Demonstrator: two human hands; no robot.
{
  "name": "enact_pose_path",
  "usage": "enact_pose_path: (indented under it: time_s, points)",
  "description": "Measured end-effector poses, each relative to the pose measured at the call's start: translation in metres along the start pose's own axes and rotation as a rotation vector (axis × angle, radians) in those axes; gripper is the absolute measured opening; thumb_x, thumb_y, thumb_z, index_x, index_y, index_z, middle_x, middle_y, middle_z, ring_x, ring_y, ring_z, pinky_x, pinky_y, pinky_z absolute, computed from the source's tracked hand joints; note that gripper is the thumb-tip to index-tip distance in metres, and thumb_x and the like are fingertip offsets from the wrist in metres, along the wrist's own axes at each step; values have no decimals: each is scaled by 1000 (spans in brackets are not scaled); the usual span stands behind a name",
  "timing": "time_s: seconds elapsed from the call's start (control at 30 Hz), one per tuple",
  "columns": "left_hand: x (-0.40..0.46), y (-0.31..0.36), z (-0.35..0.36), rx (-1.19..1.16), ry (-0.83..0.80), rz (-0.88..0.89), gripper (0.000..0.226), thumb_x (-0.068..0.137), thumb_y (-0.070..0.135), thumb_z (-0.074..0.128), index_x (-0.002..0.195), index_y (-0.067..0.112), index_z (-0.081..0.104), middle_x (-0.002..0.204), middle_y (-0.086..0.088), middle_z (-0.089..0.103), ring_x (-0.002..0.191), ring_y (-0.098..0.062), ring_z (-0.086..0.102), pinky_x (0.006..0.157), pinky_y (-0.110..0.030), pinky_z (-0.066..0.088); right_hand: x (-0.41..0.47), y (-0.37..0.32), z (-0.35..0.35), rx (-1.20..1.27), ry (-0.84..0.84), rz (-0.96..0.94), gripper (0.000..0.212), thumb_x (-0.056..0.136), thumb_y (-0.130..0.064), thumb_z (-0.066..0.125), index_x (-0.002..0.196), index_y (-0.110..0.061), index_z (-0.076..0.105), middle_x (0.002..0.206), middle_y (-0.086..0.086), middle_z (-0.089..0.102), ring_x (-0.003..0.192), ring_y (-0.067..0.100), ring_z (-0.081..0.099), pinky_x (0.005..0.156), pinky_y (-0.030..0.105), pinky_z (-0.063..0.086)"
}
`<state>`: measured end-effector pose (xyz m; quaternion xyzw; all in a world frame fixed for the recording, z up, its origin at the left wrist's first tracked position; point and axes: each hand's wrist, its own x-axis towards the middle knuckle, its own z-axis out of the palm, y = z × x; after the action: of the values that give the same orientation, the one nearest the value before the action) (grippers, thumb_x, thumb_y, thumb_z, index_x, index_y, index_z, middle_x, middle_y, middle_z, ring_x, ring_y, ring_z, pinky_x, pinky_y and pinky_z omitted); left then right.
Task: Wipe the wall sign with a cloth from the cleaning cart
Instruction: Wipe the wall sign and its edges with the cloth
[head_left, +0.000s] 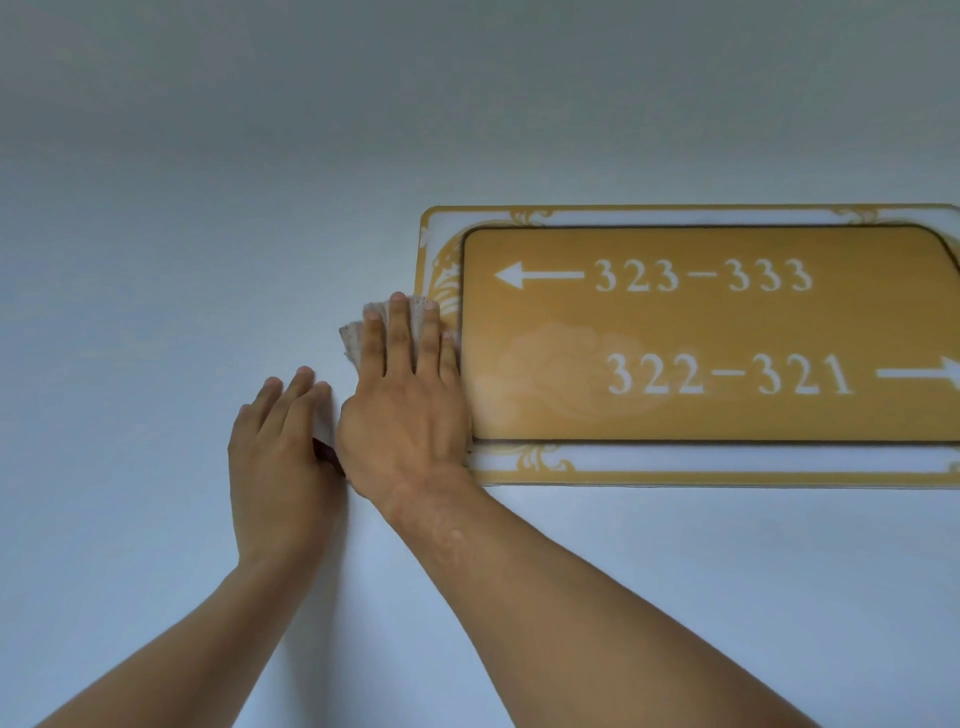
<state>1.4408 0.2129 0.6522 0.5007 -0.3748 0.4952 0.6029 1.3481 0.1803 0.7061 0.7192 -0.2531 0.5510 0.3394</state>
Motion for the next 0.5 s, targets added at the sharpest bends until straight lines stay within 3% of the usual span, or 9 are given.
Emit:
enact_pose_path:
  time_s: [0.17,0.4,0.5]
  points:
    - [1,-1,1,10,1,17,51,81,-9,56,128,8,61,146,-10,53,142,-32,36,117,-51,28,6,8,-1,-122,43,-127,77,102,-46,20,156,3,-5,164,20,-19,152,30,-21,122,47,-10]
    - [2,-8,2,25,12,30,53,81,-9,55,131,8,59,147,-7,52,143,-29,35,118,-50,27,3,15,4,-24,86,-178,68,103,-43,24,161,-14,3,169,12,-2,154,30,-10,123,48,-3]
    - [2,-9,2,46,6,46,57,78,-11,54,133,8,58,148,-7,51,143,-30,35,118,-49,27,3,17,3,-27,91,-181,65,103,-36,23,161,-13,6,169,10,0,154,30,-9,124,47,-3]
